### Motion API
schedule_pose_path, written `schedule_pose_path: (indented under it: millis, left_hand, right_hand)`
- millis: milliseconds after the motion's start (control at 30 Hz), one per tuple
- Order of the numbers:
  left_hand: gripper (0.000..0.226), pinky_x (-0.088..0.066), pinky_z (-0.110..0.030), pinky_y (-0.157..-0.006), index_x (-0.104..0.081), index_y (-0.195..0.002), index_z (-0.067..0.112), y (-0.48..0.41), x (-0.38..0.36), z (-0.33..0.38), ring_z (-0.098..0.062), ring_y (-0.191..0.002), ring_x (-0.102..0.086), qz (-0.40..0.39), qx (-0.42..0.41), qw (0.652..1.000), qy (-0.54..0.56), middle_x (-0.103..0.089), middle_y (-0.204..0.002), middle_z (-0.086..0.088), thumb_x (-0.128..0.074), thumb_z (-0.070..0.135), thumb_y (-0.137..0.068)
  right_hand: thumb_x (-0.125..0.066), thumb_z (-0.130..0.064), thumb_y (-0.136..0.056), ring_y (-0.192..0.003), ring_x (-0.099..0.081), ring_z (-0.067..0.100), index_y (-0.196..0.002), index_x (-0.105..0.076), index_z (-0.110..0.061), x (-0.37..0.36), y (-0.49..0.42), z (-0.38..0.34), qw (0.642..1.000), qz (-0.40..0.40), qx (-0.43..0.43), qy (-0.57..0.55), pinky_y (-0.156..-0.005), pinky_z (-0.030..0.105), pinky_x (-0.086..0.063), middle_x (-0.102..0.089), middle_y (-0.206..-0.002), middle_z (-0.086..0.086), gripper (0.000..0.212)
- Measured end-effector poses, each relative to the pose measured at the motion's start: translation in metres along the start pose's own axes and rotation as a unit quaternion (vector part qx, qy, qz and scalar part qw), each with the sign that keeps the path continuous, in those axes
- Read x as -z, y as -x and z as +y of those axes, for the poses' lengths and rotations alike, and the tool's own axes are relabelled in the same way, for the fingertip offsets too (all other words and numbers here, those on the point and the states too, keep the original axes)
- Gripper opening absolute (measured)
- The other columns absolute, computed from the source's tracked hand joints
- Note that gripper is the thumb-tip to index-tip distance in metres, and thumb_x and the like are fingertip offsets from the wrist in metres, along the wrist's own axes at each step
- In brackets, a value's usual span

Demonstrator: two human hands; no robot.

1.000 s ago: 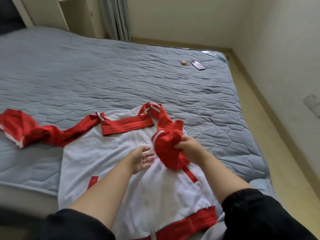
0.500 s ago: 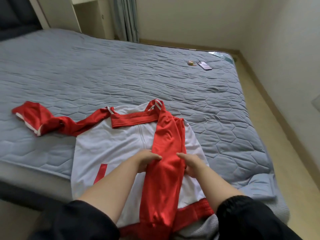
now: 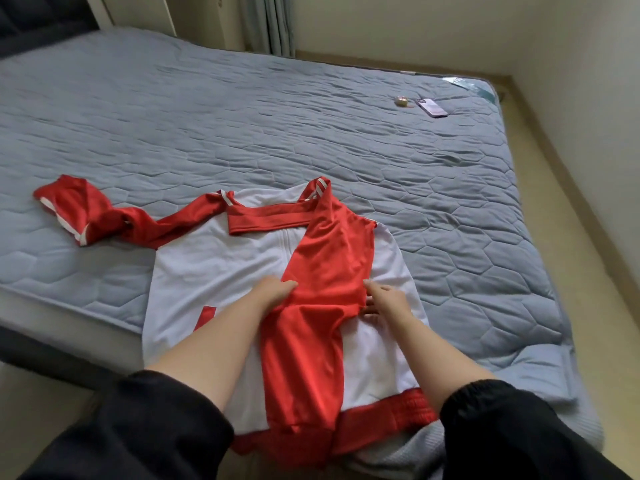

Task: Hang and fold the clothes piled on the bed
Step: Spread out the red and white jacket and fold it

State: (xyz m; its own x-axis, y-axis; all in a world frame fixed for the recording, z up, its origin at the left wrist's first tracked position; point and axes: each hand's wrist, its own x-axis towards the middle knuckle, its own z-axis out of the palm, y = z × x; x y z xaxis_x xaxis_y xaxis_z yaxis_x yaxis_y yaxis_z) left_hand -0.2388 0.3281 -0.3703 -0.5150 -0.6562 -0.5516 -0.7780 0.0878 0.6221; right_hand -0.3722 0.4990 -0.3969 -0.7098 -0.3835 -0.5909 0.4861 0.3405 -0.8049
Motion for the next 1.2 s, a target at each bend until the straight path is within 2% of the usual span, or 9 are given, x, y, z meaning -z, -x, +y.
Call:
schedule_pose_path:
  millis: [167,333,467,700,833,900,933,1067,1200]
  left_hand:
    - [0.037,-0.048,-0.036,-0.084,-0.055,-0.124,0.013,-0.012,-0.015,0.010,-0.031,-0.111,-0.059,0.113,-0.044,0.946,-0.300,-0.060,-0.123,-0.012,-0.057,0.025,-0.089]
    - [0.073,-0.030,-0.043,-0.106,-0.013,-0.152,0.027,-0.039,-0.034,0.024,-0.028,-0.133,-0.032,0.217,-0.279,0.856,-0.379,-0.028,-0.151,-0.008,-0.048,0.037,-0.089]
    - [0.063,-0.008,-0.047,-0.116,-0.007,-0.153,0.029,-0.072,-0.053,0.005,-0.022,-0.148,-0.001,0.129,-0.263,0.860,-0.417,-0.002,-0.161,-0.002,-0.030,0.046,-0.097]
    - [0.066,-0.005,-0.048,-0.116,-0.012,-0.152,0.030,-0.096,-0.066,-0.013,-0.021,-0.148,-0.003,0.163,-0.279,0.866,-0.381,-0.007,-0.161,-0.001,-0.030,0.049,-0.091]
    - [0.066,-0.005,-0.047,-0.116,-0.012,-0.152,0.030,-0.097,-0.066,-0.017,-0.021,-0.147,-0.002,0.174,-0.291,0.866,-0.367,-0.008,-0.161,0.000,-0.029,0.049,-0.092]
    - [0.066,-0.005,-0.046,-0.116,-0.011,-0.152,0.031,-0.098,-0.066,-0.016,-0.020,-0.148,-0.002,0.178,-0.294,0.865,-0.364,-0.007,-0.161,0.000,-0.027,0.050,-0.092]
    - [0.066,-0.005,-0.046,-0.116,-0.011,-0.152,0.032,-0.098,-0.065,-0.016,-0.020,-0.148,-0.002,0.178,-0.295,0.865,-0.364,-0.007,-0.161,0.000,-0.026,0.051,-0.091]
    - [0.066,-0.005,-0.047,-0.116,-0.010,-0.153,0.031,-0.099,-0.066,-0.016,-0.020,-0.148,-0.002,0.175,-0.297,0.867,-0.360,-0.007,-0.161,0.000,-0.027,0.051,-0.091]
    - [0.066,-0.004,-0.047,-0.116,-0.011,-0.153,0.030,-0.098,-0.065,-0.015,-0.020,-0.148,-0.002,0.169,-0.295,0.869,-0.359,-0.007,-0.161,-0.001,-0.030,0.050,-0.092]
  right_hand:
    - [-0.050,-0.001,-0.086,-0.038,-0.044,0.019,-0.066,-0.050,-0.005,0.019,-0.020,0.006,0.993,0.047,0.007,0.107,-0.034,0.018,-0.034,-0.051,-0.054,0.012,0.021]
    - [-0.051,-0.015,-0.080,-0.054,-0.059,0.029,-0.057,-0.055,-0.009,0.027,-0.043,-0.005,0.972,0.133,0.094,0.167,-0.057,0.039,-0.051,-0.059,-0.053,0.011,0.024]
    - [-0.053,-0.017,-0.083,-0.067,-0.048,0.022,-0.061,-0.052,-0.011,0.013,-0.067,-0.023,0.973,0.104,0.121,0.170,-0.065,0.034,-0.041,-0.051,-0.065,0.011,0.024]
    - [-0.059,-0.050,-0.087,-0.072,-0.058,0.019,-0.097,-0.068,-0.015,-0.006,-0.126,-0.068,0.983,0.101,0.089,0.124,-0.068,0.030,-0.045,-0.062,-0.077,0.009,0.038]
    - [-0.064,-0.040,-0.087,-0.067,-0.051,0.015,-0.059,-0.060,-0.012,-0.026,-0.153,-0.090,0.972,0.149,0.132,0.125,-0.064,0.032,-0.040,-0.052,-0.061,0.003,0.040]
    - [-0.062,-0.031,-0.089,-0.070,-0.048,0.017,-0.064,-0.065,0.001,-0.020,-0.160,-0.086,0.952,0.223,0.148,0.146,-0.063,0.031,-0.032,-0.033,-0.069,-0.002,0.040]
    - [-0.060,-0.030,-0.090,-0.071,-0.050,0.021,-0.070,-0.066,0.003,-0.017,-0.161,-0.082,0.941,0.252,0.145,0.172,-0.063,0.031,-0.029,-0.032,-0.069,0.026,0.039]
    - [-0.057,-0.013,-0.086,-0.107,-0.057,0.035,-0.105,-0.063,0.001,-0.023,-0.152,-0.078,0.910,0.318,0.145,0.224,-0.085,0.033,-0.038,-0.062,-0.112,0.023,0.024]
    - [-0.054,-0.008,-0.079,-0.130,-0.037,0.033,-0.133,-0.047,-0.007,-0.038,-0.132,-0.087,0.784,0.297,0.376,0.395,-0.108,0.038,-0.022,-0.044,-0.139,0.016,0.054]
